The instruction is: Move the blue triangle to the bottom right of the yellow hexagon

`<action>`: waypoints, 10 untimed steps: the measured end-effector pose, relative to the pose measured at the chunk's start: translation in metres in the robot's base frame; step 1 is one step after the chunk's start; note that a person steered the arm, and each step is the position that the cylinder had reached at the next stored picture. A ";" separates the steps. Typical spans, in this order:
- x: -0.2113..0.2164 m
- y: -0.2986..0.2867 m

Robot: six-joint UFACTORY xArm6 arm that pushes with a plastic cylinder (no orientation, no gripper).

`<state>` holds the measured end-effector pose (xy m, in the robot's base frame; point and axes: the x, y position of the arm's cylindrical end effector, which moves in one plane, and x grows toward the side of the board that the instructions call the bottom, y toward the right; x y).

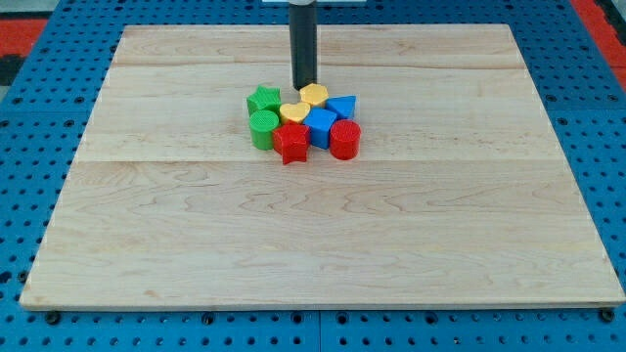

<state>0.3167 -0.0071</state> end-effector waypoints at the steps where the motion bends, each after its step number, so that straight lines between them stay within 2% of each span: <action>1: -0.008 0.003; 2: -0.004 0.076; 3: 0.034 0.101; 7: 0.037 0.058; 8: 0.042 0.073; 10: 0.039 0.045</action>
<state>0.3561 0.0382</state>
